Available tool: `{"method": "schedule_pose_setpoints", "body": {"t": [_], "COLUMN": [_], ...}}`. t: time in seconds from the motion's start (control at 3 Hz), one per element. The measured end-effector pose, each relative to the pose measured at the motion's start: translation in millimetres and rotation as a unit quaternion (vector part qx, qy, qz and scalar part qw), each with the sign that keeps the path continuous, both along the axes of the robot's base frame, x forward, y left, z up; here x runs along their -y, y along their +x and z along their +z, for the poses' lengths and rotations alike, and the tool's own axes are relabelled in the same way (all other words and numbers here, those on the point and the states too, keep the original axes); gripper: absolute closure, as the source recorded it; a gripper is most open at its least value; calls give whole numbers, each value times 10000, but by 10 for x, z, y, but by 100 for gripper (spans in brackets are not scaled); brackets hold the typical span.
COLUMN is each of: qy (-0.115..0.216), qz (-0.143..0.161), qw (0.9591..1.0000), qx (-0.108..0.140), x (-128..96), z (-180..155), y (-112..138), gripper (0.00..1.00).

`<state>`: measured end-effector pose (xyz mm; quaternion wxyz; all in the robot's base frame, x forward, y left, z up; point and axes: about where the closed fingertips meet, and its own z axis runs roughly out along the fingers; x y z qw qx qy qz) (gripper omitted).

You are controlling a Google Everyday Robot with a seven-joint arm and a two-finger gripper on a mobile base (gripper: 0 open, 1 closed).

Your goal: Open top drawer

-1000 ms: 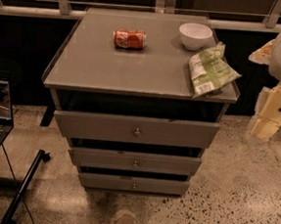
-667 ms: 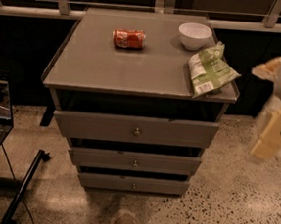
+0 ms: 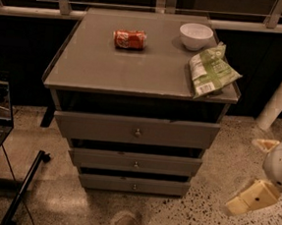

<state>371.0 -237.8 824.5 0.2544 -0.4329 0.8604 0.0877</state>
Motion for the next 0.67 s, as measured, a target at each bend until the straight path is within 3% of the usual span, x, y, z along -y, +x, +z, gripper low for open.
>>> {"method": "schedule_pose_setpoints", "body": {"t": [0.33,0.67], "qy": [528,770], "qz": [-468,-807], "qw": [9975,9920], "qx": [70,584], "x": [37,143], "z": [-559,-803], "y": [288,958], "gripper": [0,19]}}
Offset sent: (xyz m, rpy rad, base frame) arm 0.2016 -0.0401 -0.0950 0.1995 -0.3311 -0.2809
